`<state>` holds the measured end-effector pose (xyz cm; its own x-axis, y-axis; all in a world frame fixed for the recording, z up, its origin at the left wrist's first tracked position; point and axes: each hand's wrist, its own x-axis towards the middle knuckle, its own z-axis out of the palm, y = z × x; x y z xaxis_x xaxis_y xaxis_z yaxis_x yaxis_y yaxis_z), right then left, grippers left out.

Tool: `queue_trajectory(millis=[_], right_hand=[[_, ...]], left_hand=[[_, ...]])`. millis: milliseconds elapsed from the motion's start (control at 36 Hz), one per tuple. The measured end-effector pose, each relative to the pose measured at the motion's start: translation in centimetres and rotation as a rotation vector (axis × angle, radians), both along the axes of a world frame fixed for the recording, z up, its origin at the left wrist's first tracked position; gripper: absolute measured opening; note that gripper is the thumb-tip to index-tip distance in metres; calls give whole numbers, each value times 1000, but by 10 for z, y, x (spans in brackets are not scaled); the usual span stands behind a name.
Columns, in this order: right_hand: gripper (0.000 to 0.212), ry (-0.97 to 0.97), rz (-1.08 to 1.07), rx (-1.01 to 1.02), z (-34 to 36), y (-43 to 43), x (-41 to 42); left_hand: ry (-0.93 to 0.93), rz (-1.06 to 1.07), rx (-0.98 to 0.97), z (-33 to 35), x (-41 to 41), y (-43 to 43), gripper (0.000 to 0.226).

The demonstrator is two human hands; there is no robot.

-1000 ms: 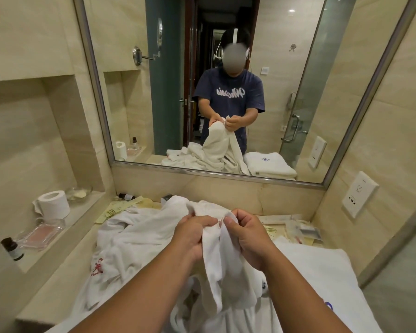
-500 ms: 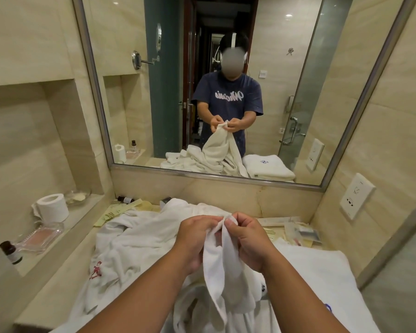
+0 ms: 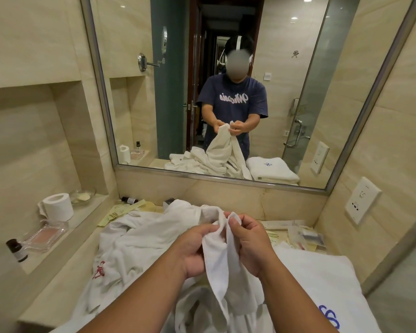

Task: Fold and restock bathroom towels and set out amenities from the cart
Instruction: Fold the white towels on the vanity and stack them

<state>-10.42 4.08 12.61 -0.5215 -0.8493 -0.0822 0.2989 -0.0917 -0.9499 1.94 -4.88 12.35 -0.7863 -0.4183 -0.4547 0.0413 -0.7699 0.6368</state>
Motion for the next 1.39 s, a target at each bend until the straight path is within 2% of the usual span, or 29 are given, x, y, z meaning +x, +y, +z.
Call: queue_trajectory(millis=[56, 139, 222, 361, 444, 528, 583, 667, 722, 833, 972, 1083, 1139, 1167, 1250, 1278, 1389], right_hand=[[26, 8, 0, -3, 1, -1, 0], [12, 33, -10, -8, 3, -2, -2], [13, 93, -8, -44, 5, -4, -5], [15, 149, 33, -26, 10, -11, -4], [18, 154, 46, -2, 12, -11, -2], [19, 182, 35, 22, 10, -11, -2], [21, 216, 10, 58, 9, -12, -1], [21, 248, -15, 94, 8, -12, -1], [23, 270, -48, 96, 6, -11, -2], [21, 292, -79, 70, 6, -9, -1], [17, 328, 33, 30, 13, -6, -2], [12, 397, 14, 2, 20, -11, -2], [17, 427, -55, -12, 23, -13, -2], [22, 435, -97, -18, 24, -14, -2], [12, 417, -166, -46, 25, -14, -2], [15, 420, -172, -60, 24, -14, -1], [18, 374, -199, -103, 21, -11, 4]], left_hand=[[17, 52, -27, 2, -2, -1, 38], [5, 159, -79, 4, -7, -3, 32], [-36, 261, -129, 5, -12, -6, 34], [7, 197, -154, 11, -19, -3, 31], [49, 167, -90, 13, -19, -6, 34], [53, 219, -5, 16, -18, -9, 10], [13, 326, 0, 11, -20, -13, 14], [-42, 441, -10, -3, -22, -24, 68], [-22, 425, 11, -10, -20, -29, 76], [7, 435, -63, -3, -11, -22, 62], [-21, 424, -327, 12, -9, -4, 27], [7, 329, -556, 24, -9, 12, 17], [25, 299, -633, 25, -11, 15, 16], [27, 291, -658, 25, -11, 17, 17], [42, 256, -681, 25, -12, 21, 20], [49, 240, -681, 25, -12, 23, 21], [89, 185, -589, 24, -11, 29, 24]])
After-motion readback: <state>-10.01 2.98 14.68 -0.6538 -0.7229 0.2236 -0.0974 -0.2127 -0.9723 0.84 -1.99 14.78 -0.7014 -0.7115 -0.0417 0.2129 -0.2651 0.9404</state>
